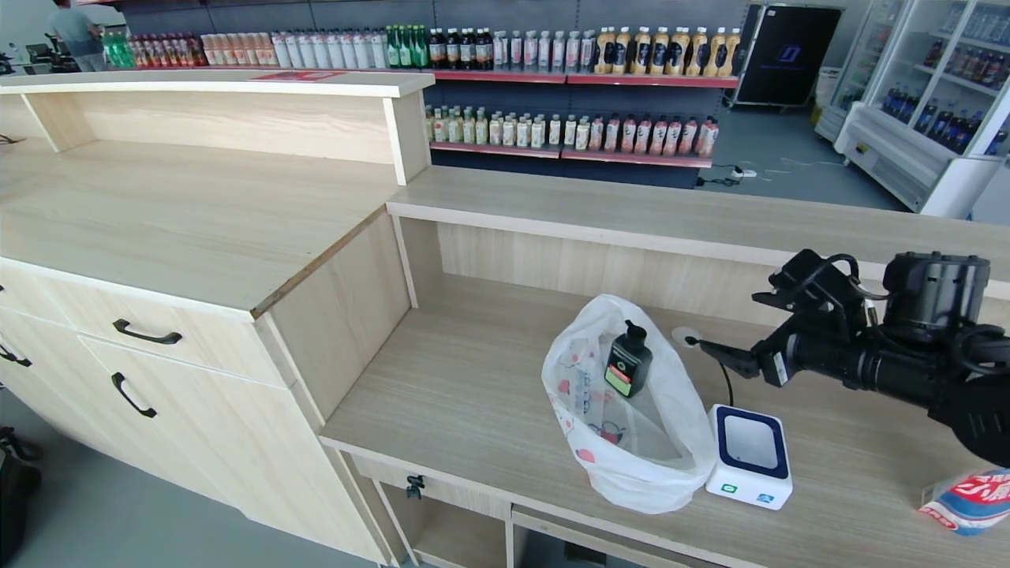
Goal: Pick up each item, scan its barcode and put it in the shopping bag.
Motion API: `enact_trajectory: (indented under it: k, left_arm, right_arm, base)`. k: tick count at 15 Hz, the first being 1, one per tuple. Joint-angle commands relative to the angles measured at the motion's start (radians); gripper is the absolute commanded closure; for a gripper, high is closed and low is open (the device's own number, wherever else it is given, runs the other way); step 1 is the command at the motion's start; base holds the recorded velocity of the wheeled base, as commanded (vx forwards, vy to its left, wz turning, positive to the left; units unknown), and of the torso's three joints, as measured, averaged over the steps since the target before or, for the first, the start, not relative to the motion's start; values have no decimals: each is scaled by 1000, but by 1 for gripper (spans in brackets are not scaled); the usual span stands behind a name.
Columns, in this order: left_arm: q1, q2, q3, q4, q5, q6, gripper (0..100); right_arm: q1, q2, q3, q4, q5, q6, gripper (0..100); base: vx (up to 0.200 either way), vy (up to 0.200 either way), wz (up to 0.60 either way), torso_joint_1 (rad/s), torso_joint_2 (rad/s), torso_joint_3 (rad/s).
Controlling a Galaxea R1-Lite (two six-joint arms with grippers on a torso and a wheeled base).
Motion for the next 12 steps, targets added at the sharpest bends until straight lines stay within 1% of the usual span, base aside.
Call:
enact_trajectory:
  k: [1, 2, 3, 4, 5, 6, 7, 8, 11, 12]
  left_arm:
    - [0, 2, 0, 0, 0, 0, 0]
    - [0, 2, 0, 0, 0, 0, 0]
    - [0, 2, 0, 0, 2, 0, 0]
    - [0, 2, 0, 0, 0, 0, 0]
    - [0, 2, 0, 0, 0, 0, 0]
    - [0, 2, 0, 0, 0, 0, 0]
    - [0, 2, 0, 0, 0, 0, 0]
    - [0, 2, 0, 0, 0, 0, 0]
    - [0, 2, 0, 0, 0, 0, 0]
    - [0, 2, 0, 0, 0, 0, 0]
  right_arm:
    - [-11, -139, 12, -5, -237, 60, 0]
    - [14, -145, -27, 5, -381, 175, 0]
    - [32, -150, -53, 21, -472, 229, 0]
    - [38, -157, -111, 145, -624, 307, 0]
    - [38, -170, -156, 291, -688, 388, 0]
    - [40, -165, -197, 392, -766, 495, 0]
    - [40, -145, -223, 435, -800, 615, 0]
    - [29, -124, -226, 441, -808, 695, 0]
    - [0, -68, -219, 436, -812, 867, 0]
    - [-28, -42, -232, 439, -814, 940, 0]
  base:
    - [0, 0, -600, -7, 2, 7]
    - [0, 0, -600, 17, -2, -2]
    - [0, 0, -600, 12, 2, 2]
    - [0, 0, -600, -7, -2, 2]
    - [0, 0, -600, -7, -2, -2]
    - [0, 0, -600, 2, 2, 2]
    - [0, 0, 0, 0, 0, 0]
    - [0, 0, 0, 0, 0, 0]
    - [0, 0, 0, 0, 0, 0]
    - [0, 0, 0, 0, 0, 0]
